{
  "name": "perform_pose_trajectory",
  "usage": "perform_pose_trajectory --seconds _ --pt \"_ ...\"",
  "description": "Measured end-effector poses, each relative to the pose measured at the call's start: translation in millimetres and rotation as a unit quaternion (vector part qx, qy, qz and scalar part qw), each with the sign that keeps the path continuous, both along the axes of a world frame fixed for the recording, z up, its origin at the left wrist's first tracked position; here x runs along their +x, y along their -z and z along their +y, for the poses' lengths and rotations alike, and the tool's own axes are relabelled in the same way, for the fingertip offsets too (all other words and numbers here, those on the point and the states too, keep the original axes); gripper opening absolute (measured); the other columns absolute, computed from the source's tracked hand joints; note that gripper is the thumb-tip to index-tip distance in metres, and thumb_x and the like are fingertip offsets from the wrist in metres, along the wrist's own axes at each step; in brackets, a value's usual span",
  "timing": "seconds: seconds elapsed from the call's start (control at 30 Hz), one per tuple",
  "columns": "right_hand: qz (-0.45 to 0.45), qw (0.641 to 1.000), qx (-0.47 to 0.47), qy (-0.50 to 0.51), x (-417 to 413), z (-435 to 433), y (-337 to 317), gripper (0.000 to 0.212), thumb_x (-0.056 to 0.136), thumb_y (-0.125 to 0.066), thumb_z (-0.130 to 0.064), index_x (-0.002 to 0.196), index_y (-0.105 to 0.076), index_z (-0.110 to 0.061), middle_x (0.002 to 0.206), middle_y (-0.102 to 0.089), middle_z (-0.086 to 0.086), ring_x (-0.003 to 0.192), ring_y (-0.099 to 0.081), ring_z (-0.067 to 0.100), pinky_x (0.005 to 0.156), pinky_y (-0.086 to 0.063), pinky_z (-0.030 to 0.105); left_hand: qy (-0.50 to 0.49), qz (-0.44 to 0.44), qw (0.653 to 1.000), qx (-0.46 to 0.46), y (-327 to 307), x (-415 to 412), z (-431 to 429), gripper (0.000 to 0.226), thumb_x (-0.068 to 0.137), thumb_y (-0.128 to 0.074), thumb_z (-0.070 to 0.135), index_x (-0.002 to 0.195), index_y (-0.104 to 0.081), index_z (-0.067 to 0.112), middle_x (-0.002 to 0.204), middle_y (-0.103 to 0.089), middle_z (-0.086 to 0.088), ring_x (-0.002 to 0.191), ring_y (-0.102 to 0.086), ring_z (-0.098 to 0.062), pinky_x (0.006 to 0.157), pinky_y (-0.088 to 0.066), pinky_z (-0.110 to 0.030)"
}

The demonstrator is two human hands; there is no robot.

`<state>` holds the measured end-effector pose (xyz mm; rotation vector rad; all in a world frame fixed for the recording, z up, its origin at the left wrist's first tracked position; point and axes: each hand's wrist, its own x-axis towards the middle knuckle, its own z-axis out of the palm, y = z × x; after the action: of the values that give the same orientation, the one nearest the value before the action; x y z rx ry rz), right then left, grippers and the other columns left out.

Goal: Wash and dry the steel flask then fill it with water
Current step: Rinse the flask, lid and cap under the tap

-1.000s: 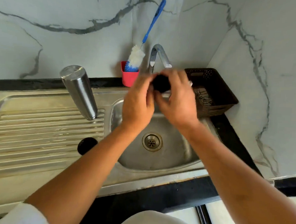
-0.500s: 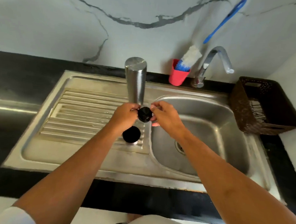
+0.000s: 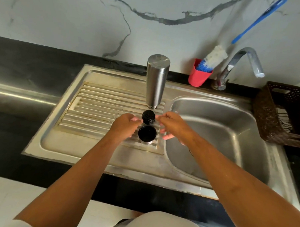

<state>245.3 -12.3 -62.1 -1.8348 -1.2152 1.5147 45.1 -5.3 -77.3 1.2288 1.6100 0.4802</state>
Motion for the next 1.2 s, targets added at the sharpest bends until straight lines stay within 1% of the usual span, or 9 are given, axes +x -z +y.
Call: perform_pose_trajectory --seconds 0.13,0.33,0.43,0.67,0.83,0.97,1.03,1.1,1.2 --pt "0.030 0.993 -0.068 -0.095 6.5 -10.5 4.6 0.029 0.103 -0.065 -0.032 0.119 -0.065 -0.008 0.114 -0.072 0.015 0.101 -0.074 0.036 0.086 -0.064 0.049 0.026 -0.012 0.998 -0.061 2.4 10.9 -11.1 0.005 0.099 -0.070 0.015 0.095 -0.069 0.019 0.098 -0.076 -0.014 0.077 -0.076 -0.025 0.073 -0.064 -0.037" --pt "0.007 0.993 0.018 -0.118 58.7 -20.2 -7.7 0.045 0.088 -0.084 -0.026 0.127 -0.062 -0.021 0.118 -0.070 0.002 0.105 -0.073 0.023 0.088 -0.064 0.045 0.042 -0.033 0.998 -0.030 -8.7 65.6 -3.8 0.006 0.095 -0.071 0.013 0.100 -0.069 0.009 0.085 -0.076 -0.018 0.067 -0.072 -0.023 0.071 -0.064 -0.038" --pt "-0.057 0.987 0.119 -0.093 98.5 -30.8 -12.5 0.060 0.077 -0.092 -0.022 0.126 -0.058 -0.031 0.122 -0.063 -0.006 0.096 -0.067 0.013 0.085 -0.062 0.035 0.052 -0.043 0.998 -0.006 -14.2 114.1 10.9 0.003 0.095 -0.070 0.012 0.096 -0.069 0.009 0.079 -0.076 -0.016 0.064 -0.071 -0.023 0.072 -0.065 -0.041" --pt "-0.269 0.943 0.195 -0.031 192.8 -32.4 -1.3 0.026 0.078 -0.090 -0.029 0.095 -0.070 -0.023 0.108 -0.060 -0.002 0.097 -0.059 0.016 0.076 -0.040 0.022 0.121 -0.074 0.990 -0.021 -18.0 233.3 42.8 0.013 0.098 -0.069 0.022 0.101 -0.065 0.010 0.088 -0.073 -0.013 0.072 -0.070 -0.020 0.076 -0.063 -0.039" --pt "-0.285 0.938 0.191 0.051 245.1 -18.7 6.3 0.023 0.079 -0.088 -0.031 0.086 -0.068 -0.024 0.108 -0.061 -0.001 0.093 -0.060 0.014 0.079 -0.046 0.026 0.101 -0.111 0.988 0.019 -19.1 304.4 73.3 0.006 0.097 -0.070 0.024 0.101 -0.070 0.020 0.100 -0.077 -0.009 0.095 -0.075 -0.026 0.079 -0.063 -0.039" --pt "-0.248 0.944 0.202 0.079 267.5 -6.9 10.8 0.025 0.079 -0.088 -0.030 0.080 -0.064 -0.028 0.103 -0.061 -0.003 0.088 -0.061 0.014 0.082 -0.052 0.032 0.049 -0.107 0.981 0.152 -17.5 343.2 110.0 0.024 0.093 -0.072 0.037 0.110 -0.055 0.031 0.091 -0.070 0.001 0.086 -0.074 -0.025 0.083 -0.063 -0.054" --pt "-0.229 0.949 0.200 0.078 273.5 0.2 15.7 0.026 0.079 -0.088 -0.032 0.079 -0.062 -0.032 0.105 -0.061 -0.005 0.091 -0.062 0.014 0.084 -0.054 0.033 0.050 -0.091 0.977 0.189 -8.3 355.9 131.7 0.014 0.095 -0.069 0.039 0.101 -0.056 0.037 0.091 -0.071 0.001 0.085 -0.074 -0.024 0.080 -0.063 -0.054" --pt "-0.214 0.952 0.203 0.078 275.4 7.7 19.7 0.027 0.078 -0.088 -0.033 0.078 -0.062 -0.035 0.104 -0.061 -0.007 0.091 -0.063 0.013 0.084 -0.056 0.036 0.040 -0.080 0.976 0.197 -6.9 361.1 144.3 0.013 0.097 -0.066 0.035 0.085 -0.060 0.036 0.089 -0.074 0.000 0.084 -0.074 -0.023 0.079 -0.063 -0.053" --pt "-0.200 0.953 0.209 0.088 275.0 17.8 25.5 0.028 0.076 -0.089 -0.034 0.074 -0.061 -0.035 0.100 -0.061 -0.009 0.082 -0.063 0.011 0.079 -0.058 0.036 -0.020 -0.145 0.976 0.159 -4.8 361.0 146.5 0.019 0.104 -0.062 0.022 0.086 -0.064 0.029 0.079 -0.071 0.000 0.072 -0.072 -0.017 0.073 -0.066 -0.042"
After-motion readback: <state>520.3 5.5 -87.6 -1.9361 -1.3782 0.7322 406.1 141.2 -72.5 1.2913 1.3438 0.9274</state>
